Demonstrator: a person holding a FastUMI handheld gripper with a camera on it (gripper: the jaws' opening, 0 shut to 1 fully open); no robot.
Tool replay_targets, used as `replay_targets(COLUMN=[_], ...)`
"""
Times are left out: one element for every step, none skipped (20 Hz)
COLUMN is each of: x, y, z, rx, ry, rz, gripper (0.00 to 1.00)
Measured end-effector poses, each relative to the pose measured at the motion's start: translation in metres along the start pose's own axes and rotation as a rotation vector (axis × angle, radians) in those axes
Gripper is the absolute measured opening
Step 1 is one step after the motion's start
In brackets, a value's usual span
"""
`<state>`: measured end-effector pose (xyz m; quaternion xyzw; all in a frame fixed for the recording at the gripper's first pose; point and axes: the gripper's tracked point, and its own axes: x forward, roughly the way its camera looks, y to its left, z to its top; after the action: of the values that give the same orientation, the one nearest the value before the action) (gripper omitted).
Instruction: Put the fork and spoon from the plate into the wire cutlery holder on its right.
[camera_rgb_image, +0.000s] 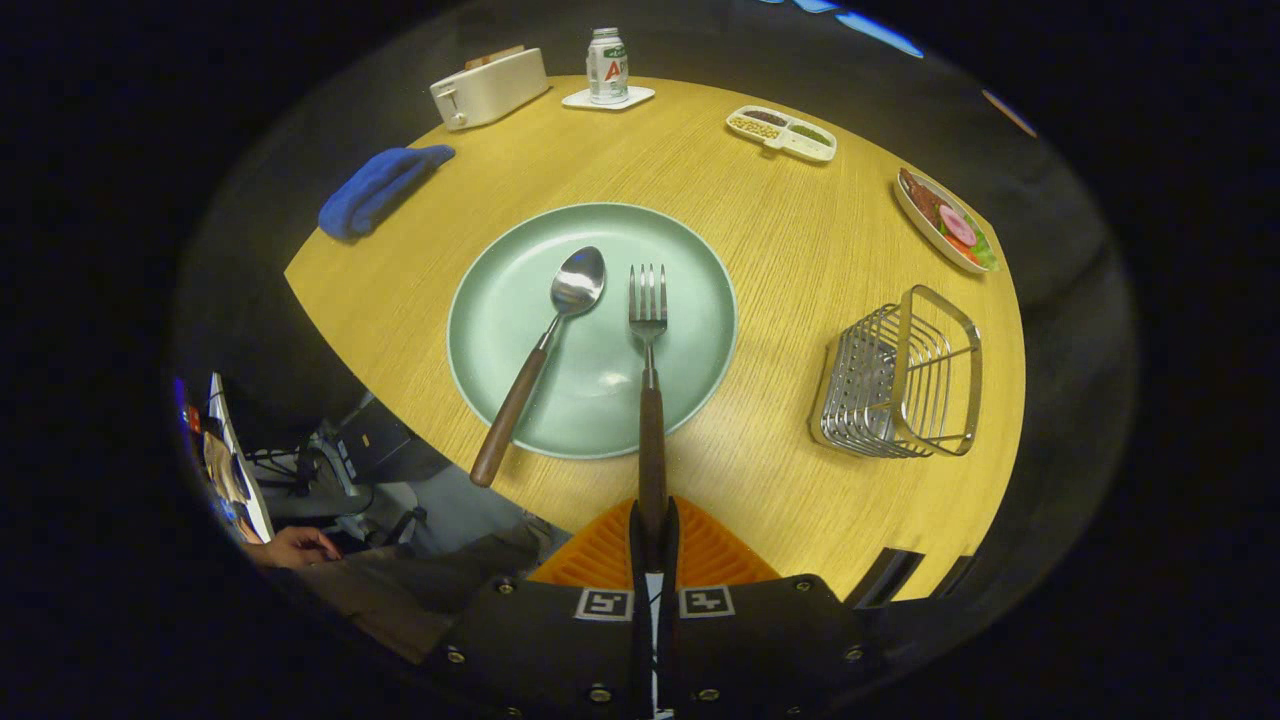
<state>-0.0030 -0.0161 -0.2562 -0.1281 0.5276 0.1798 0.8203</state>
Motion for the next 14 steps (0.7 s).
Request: replay_targets(x=[-0.009,-0.017,-0.025,-0.033,-0.041,-0.048,-0.055,-0.062,-0.069,-0.075,-0.081,-0.087,-0.094,-0.1], y=[-0.003,-0.006,-0.011,-0.016,-0.022,-0.026,-0.031,-0.038,-0.045,-0.05,-0.056,-0.063,-0.071,-0.078], z=[0.0,-0.003,-0.005,-0.008,-0.011,-0.013,-0.016,-0.018,-0.02,-0.022,-0.023,-0.025,-0.027,-0.028], rx=[-0.017,-0.034,-0.055,-0.074,-0.093,-0.108,-0.121,-0.129,-0.13,-0.128,-0.126,-0.123,-0.124,-0.124], ry=[0.012,0.025,0.04,0.053,0.068,0.084,0.097,0.109,0.121,0.13,0.139,0.147,0.155,0.161], rz=[0.009,0.014,0.011,0.006,0.001,-0.001,-0.002,-0.007,-0.012,-0.013,-0.015,-0.019,-0.025,-0.027], gripper=[0.02,0.02,0.02,0.02,0.02,0.02,0.02,0.02,0.02,0.02,0.02,0.02,0.02,0.02])
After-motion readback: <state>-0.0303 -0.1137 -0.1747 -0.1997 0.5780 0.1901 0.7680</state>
